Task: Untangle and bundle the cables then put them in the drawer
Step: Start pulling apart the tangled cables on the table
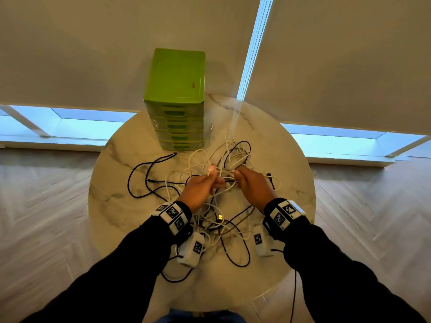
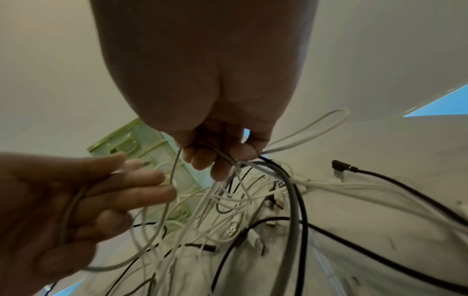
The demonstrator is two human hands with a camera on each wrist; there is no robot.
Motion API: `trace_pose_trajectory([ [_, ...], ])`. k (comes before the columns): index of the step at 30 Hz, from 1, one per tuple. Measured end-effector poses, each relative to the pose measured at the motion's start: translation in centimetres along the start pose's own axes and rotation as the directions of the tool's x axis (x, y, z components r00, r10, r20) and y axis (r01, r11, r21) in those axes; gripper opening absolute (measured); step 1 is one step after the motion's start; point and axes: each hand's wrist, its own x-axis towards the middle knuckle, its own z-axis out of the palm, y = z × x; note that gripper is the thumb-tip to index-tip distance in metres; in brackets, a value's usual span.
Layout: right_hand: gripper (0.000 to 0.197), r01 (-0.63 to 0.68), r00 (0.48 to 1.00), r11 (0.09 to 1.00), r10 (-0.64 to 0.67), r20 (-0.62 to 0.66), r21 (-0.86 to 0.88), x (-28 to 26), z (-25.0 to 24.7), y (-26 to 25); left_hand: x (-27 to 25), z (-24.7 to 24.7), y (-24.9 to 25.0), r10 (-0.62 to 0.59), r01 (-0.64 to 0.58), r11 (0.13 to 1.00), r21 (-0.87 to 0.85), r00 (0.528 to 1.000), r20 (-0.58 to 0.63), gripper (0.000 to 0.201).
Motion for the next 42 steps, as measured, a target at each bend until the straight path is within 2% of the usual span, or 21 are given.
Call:
trace_pose_trajectory([
  [3,0.025,0.091,0.996,0.992,-0.093,0.018,0.087,-0.7,1.1,-1.6,-0.1,1.2,0.2,0.015,-0.015,1.000,-0.002,0.996,0.084,0.051],
  [6,0.028,0.130,0.990,0.971,-0.138,0.026,0.203,-1.6,2.0,-3.1,0.1,1.8,0.2,0.045,-0.039,0.991,-0.131,0.998,0.043,0.050],
  [9,0.026,0.144,0.988,0.971,-0.152,0.028,0.189,-2.3,2.1,-2.9,0.3,1.9,-0.2,0.084,-0.080,0.966,-0.247,0.996,0.006,0.049],
  [11,0.019,0.132,0.988,0.980,-0.142,0.064,0.147,-2.6,2.0,-2.1,0.3,1.8,0.2,0.069,-0.079,0.941,-0.329,0.997,-0.040,0.049],
  [15,0.022,0.150,0.966,0.988,-0.152,0.209,0.023,-2.6,2.1,0.8,0.9,0.3,2.1,-0.013,-0.096,0.781,-0.617,0.986,-0.169,0.034],
  [18,0.026,0.136,0.962,0.985,-0.105,0.254,-0.105,-2.4,1.2,3.4,1.3,-2.6,3.6,0.014,-0.218,0.698,-0.682,0.957,-0.291,0.033],
  [20,0.040,0.063,0.964,0.976,-0.005,0.266,-0.211,-2.0,0.1,4.6,1.3,-5.0,4.8,0.068,-0.313,0.701,-0.641,0.924,-0.376,0.032],
  [21,0.050,0.033,0.964,0.963,0.040,0.263,-0.267,-1.7,-0.3,4.7,1.2,-6.1,5.3,0.116,-0.357,0.743,-0.566,0.902,-0.416,0.033],
  [22,0.059,0.014,0.964,0.949,0.071,0.257,-0.315,-1.3,-0.6,4.4,1.3,-6.7,5.6,0.178,-0.385,0.804,-0.453,0.883,-0.434,0.034],
  [23,0.059,0.007,0.969,0.937,0.079,0.233,-0.350,-0.6,-0.8,4.0,1.2,-6.9,5.6,0.248,-0.397,0.868,-0.297,0.867,-0.432,0.035],
  [24,0.050,-0.008,0.979,0.939,0.078,0.190,-0.345,0.1,-1.0,3.1,0.9,-6.7,5.8,0.304,-0.385,0.912,-0.143,0.867,-0.394,0.035],
  [26,0.032,-0.014,0.996,0.977,0.033,0.084,-0.211,1.4,-0.8,1.0,0.0,-5.2,5.5,0.328,-0.325,0.944,0.057,0.909,-0.257,0.033],
  [28,0.025,0.035,0.999,0.998,-0.032,0.039,-0.059,1.8,-0.7,-1.6,-0.6,-3.4,4.5,0.281,-0.263,0.955,0.137,0.951,-0.133,0.032],
  [29,0.025,0.070,0.997,0.997,-0.068,0.042,-0.031,1.9,-0.5,-2.5,-0.8,-2.7,4.0,0.244,-0.224,0.960,0.167,0.964,-0.109,0.034],
  [31,0.026,0.134,0.988,0.991,-0.132,0.080,-0.019,1.5,-0.4,-4.2,-0.7,-1.8,2.9,0.159,-0.143,0.977,0.160,0.983,-0.093,0.044],
  [34,0.024,0.202,0.965,0.979,-0.206,0.164,0.037,0.6,-0.1,-5.2,-0.2,-1.0,2.4,0.100,-0.098,0.995,0.029,0.993,-0.060,0.063],
  [38,0.020,0.230,0.950,0.970,-0.241,0.199,0.077,-0.3,0.5,-4.9,0.0,-0.3,3.3,0.145,-0.146,0.989,0.000,0.983,-0.115,0.044],
  [42,0.024,0.143,0.963,0.989,-0.150,0.225,0.046,-1.3,0.3,-2.3,-0.1,-1.4,4.3,0.186,-0.191,0.982,0.006,0.950,-0.252,0.054],
])
